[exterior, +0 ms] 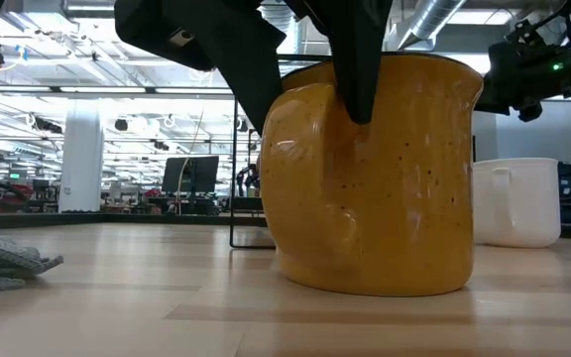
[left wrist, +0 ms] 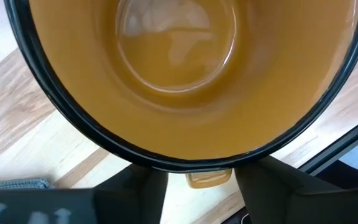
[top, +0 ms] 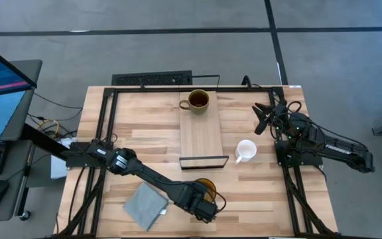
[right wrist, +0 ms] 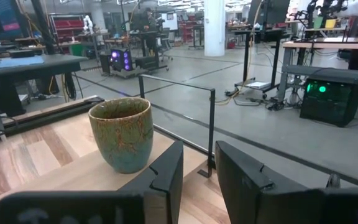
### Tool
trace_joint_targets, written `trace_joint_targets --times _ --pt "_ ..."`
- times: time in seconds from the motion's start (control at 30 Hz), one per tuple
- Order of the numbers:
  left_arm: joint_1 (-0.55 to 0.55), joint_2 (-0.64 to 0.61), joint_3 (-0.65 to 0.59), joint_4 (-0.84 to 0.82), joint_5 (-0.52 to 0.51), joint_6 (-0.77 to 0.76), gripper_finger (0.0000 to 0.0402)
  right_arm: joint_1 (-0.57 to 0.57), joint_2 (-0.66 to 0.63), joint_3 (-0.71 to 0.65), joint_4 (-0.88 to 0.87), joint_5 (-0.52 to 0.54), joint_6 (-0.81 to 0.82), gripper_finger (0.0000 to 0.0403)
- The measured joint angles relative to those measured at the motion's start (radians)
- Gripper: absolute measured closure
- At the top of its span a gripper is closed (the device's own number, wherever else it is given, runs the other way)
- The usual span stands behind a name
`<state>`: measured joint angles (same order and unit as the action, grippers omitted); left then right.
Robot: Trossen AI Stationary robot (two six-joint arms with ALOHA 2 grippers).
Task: Stack small to large cups/mugs on shelf
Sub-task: Put the yellow mug on the shelf
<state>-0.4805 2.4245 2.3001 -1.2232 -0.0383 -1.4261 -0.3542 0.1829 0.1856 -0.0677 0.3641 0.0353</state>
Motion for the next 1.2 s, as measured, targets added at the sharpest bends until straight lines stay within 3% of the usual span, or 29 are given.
trace_joint_targets --times 0.27,1.2 --pt "0.000 0.000 0.000 0.001 0.000 0.000 0.0317 0.000 0.000 0.000 0.000 0.000 0.000 0.0284" --pt "0.010 -0.002 0.001 -0.027 0.022 0.095 0.0318 0.000 0.000 0.000 0.000 0.000 0.000 0.0284"
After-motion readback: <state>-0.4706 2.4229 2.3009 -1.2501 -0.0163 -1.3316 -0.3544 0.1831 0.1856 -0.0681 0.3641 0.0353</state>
